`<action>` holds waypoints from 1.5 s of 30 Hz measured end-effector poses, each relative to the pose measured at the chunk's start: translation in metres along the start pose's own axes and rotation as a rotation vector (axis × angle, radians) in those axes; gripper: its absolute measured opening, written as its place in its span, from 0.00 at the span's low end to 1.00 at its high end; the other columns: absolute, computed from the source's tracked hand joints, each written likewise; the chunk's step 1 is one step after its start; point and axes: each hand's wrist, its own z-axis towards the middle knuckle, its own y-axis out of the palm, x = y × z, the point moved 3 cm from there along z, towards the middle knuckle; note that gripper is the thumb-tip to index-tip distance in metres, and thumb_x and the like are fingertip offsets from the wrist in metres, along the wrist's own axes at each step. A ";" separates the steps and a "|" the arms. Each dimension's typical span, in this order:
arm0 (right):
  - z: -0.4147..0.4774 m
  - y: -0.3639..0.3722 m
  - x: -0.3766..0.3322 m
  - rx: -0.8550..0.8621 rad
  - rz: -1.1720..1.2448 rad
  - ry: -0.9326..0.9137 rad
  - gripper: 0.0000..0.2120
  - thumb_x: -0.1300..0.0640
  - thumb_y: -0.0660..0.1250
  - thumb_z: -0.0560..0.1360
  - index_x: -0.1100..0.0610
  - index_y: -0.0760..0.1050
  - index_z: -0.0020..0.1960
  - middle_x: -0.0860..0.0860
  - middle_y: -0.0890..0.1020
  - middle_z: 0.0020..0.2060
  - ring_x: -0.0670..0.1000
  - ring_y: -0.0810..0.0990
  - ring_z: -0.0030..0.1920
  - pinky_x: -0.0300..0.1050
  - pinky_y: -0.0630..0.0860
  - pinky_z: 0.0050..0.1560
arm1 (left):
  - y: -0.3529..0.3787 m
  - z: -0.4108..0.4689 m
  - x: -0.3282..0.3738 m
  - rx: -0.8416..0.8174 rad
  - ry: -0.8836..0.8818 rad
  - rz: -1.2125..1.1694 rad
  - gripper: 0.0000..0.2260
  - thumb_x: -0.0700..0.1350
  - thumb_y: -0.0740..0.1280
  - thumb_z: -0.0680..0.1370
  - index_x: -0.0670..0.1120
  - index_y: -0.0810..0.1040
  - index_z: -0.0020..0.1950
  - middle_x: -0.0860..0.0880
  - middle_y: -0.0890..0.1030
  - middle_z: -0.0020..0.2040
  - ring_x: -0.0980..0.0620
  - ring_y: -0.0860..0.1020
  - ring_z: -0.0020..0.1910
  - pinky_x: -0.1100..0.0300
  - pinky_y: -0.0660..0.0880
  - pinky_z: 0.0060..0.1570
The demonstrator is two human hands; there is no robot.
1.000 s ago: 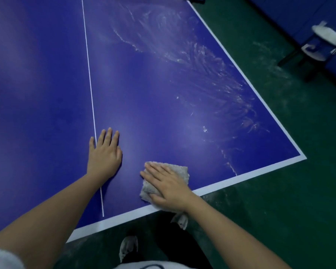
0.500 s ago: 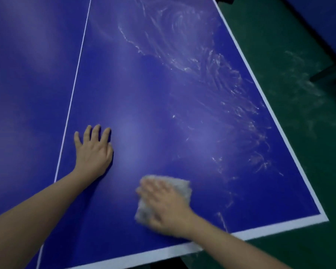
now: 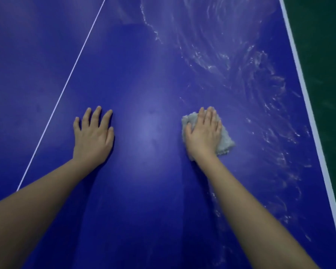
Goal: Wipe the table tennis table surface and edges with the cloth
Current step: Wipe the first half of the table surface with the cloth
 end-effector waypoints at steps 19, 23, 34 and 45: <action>0.206 -0.026 0.060 0.104 0.078 0.198 0.27 0.48 0.50 0.78 0.61 0.61 0.73 0.59 0.60 0.74 0.56 0.56 0.74 0.52 0.50 0.74 | -0.001 0.004 -0.001 -0.059 -0.041 0.011 0.28 0.55 0.44 0.77 0.50 0.60 0.75 0.47 0.59 0.76 0.45 0.53 0.76 0.45 0.48 0.71; 0.143 -0.008 0.036 0.096 0.073 0.115 0.29 0.49 0.52 0.79 0.61 0.53 0.76 0.58 0.54 0.76 0.55 0.49 0.76 0.52 0.45 0.74 | -0.001 0.003 -0.001 -0.060 -0.045 0.006 0.28 0.55 0.44 0.77 0.50 0.60 0.75 0.48 0.59 0.76 0.46 0.53 0.76 0.45 0.47 0.72; -0.046 0.000 0.016 -0.175 0.092 -0.940 0.28 0.50 0.65 0.73 0.59 0.67 0.71 0.59 0.68 0.70 0.58 0.65 0.71 0.57 0.55 0.71 | -0.001 0.003 -0.001 -0.035 -0.035 -0.018 0.26 0.52 0.47 0.77 0.50 0.59 0.75 0.47 0.59 0.76 0.45 0.53 0.75 0.45 0.47 0.71; -0.081 -0.001 0.043 -0.026 0.086 -0.134 0.27 0.52 0.58 0.78 0.59 0.59 0.75 0.58 0.59 0.75 0.56 0.55 0.75 0.50 0.49 0.73 | 0.002 0.002 0.000 -0.004 -0.005 -0.062 0.22 0.46 0.55 0.81 0.47 0.60 0.75 0.44 0.59 0.76 0.41 0.53 0.75 0.41 0.48 0.71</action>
